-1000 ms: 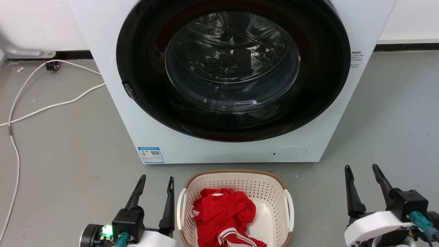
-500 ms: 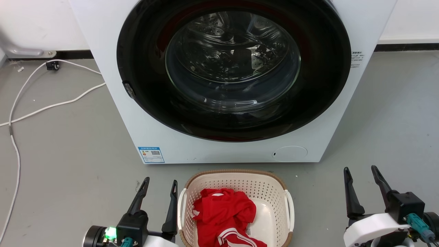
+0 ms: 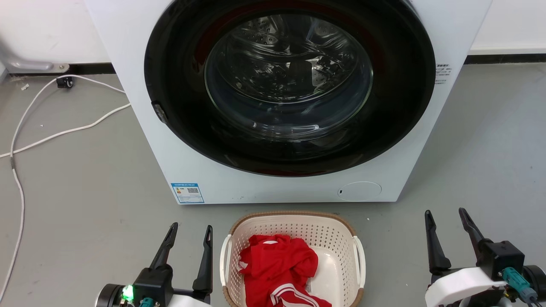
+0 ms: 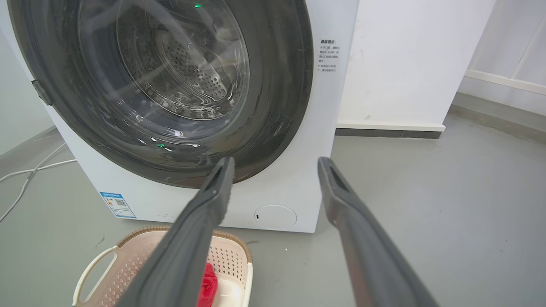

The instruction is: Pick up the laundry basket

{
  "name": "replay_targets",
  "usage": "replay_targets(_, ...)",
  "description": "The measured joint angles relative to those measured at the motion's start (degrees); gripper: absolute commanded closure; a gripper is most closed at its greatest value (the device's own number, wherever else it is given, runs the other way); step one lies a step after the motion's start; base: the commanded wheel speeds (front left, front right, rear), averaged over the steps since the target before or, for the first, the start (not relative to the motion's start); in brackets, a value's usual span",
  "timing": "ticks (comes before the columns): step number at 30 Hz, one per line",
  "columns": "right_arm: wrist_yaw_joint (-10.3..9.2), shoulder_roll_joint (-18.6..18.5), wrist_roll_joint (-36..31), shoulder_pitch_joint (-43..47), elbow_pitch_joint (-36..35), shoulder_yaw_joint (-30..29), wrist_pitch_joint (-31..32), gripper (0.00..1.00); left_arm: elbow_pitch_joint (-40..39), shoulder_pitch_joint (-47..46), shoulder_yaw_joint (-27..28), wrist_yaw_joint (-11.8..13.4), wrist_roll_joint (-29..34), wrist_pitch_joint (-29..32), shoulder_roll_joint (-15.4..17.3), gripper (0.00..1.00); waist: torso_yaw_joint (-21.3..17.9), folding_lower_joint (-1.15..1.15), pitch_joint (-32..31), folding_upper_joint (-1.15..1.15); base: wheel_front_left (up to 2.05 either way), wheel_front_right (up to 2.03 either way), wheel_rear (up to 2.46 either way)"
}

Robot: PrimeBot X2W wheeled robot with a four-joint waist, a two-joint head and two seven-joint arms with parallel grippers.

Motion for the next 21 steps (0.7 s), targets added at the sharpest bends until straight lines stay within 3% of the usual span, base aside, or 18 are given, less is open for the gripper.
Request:
replay_targets(13, 0.00, 0.0, 0.6, 0.0, 0.2, -0.2, 0.0, 0.00, 1.2, 0.3, 1.4, -2.6, 1.2, 0.0, -1.1, 0.00, 0.0, 0.00, 0.6, 0.00, 0.00, 0.00, 0.00)
replay_targets(21, 0.00, 0.0, 0.8, -4.3, 1.7, 0.4, 0.0, 0.00, 5.4, -2.9, 2.2, -3.6, 1.2, 0.0, -1.3, 0.00, -0.3, 0.00, 5.9, 0.00, 0.00, 0.00, 0.00)
